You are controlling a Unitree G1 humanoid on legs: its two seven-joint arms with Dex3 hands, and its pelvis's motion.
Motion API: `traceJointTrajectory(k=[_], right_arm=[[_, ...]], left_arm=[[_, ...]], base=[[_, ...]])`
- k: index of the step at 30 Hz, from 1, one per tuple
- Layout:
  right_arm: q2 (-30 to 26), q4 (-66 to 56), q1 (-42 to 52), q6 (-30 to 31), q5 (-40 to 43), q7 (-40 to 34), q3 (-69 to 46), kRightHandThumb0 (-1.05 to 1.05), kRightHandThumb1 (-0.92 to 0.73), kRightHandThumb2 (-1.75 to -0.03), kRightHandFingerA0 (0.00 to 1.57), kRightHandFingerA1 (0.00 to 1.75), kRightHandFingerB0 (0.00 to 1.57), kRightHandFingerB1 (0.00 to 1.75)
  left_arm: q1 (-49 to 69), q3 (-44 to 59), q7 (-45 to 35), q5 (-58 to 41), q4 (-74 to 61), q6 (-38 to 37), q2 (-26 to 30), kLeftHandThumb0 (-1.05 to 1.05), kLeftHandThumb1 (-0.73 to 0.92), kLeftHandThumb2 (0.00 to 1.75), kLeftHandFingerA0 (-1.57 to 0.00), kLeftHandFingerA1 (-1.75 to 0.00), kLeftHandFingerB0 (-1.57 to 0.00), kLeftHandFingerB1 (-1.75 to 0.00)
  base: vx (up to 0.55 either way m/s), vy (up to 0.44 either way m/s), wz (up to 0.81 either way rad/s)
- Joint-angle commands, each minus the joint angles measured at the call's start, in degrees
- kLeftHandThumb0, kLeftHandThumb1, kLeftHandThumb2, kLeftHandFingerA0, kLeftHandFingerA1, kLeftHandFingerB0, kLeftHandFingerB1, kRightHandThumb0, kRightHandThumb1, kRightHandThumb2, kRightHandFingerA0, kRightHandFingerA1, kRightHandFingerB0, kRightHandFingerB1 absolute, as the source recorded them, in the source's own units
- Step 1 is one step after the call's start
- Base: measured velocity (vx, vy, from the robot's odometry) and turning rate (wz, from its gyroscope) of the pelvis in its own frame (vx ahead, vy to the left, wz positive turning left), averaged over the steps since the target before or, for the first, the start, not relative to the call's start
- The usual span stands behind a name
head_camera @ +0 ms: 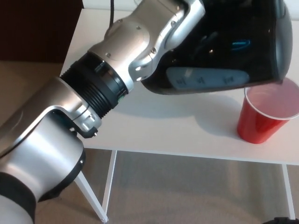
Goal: The robot walk towards a table in front and uses its left hand to pick up the pot from the base and pour water to the cup on the right hand side
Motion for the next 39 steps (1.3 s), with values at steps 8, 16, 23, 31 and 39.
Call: traceJointTrajectory(k=[8, 16, 23, 31, 39], right_arm=[[-0.5, -1.9, 0.1, 2.1, -1.4, -0.1, 0.4, -0.37, -0.63, -0.58, 0.73, 0.59, 0.54, 0.46], [-0.2, -1.1, -1.3, 2.6, -1.5, 0.1, 0.4, -0.37, -0.64, -0.58, 0.73, 0.59, 0.55, 0.46], [-0.5, -3.6, 0.0, 3.4, -2.0, 0.6, 0.6, -0.38, -0.64, -0.57, 0.73, 0.56, 0.55, 0.45], [-0.5, -3.7, -0.8, 4.5, -1.9, 0.5, 0.2, -0.37, -0.63, -0.57, 0.74, 0.58, 0.56, 0.45], [-0.2, -3.2, -1.0, 4.1, -1.6, 0.1, -0.1, -0.36, -0.63, -0.57, 0.74, 0.60, 0.56, 0.47]], left_arm=[[-4.3, -3.2, 5.1, 8.3, 0.5, -5.8, 0.8, -0.37, 0.55, 0.56, -1.10, -1.55, -0.86, -0.50], [-7.1, -5.1, 1.7, 12.3, 0.3, -8.2, 4.1, -0.42, 0.55, 0.56, -1.07, -1.56, -0.81, -0.47], [-6.0, -5.1, 3.5, 13.6, 0.0, -9.3, 4.5, -0.54, 0.43, 0.68, -1.14, -1.51, -0.83, -0.57], [-10.3, -6.5, 3.0, 15.6, 2.5, -13.5, 5.9, -0.46, 0.52, 0.59, -1.05, -1.63, -0.86, -0.58], [-12.0, -8.3, 4.5, 17.9, 3.7, -14.3, 6.0, -0.47, 0.52, 0.59, -1.09, -1.59, -0.88, -0.57]], base=[[0.00, 0.000, 0.00], [0.00, 0.000, 0.00], [0.00, 0.000, 0.00], [0.00, 0.000, 0.00], [0.00, 0.000, 0.00]])
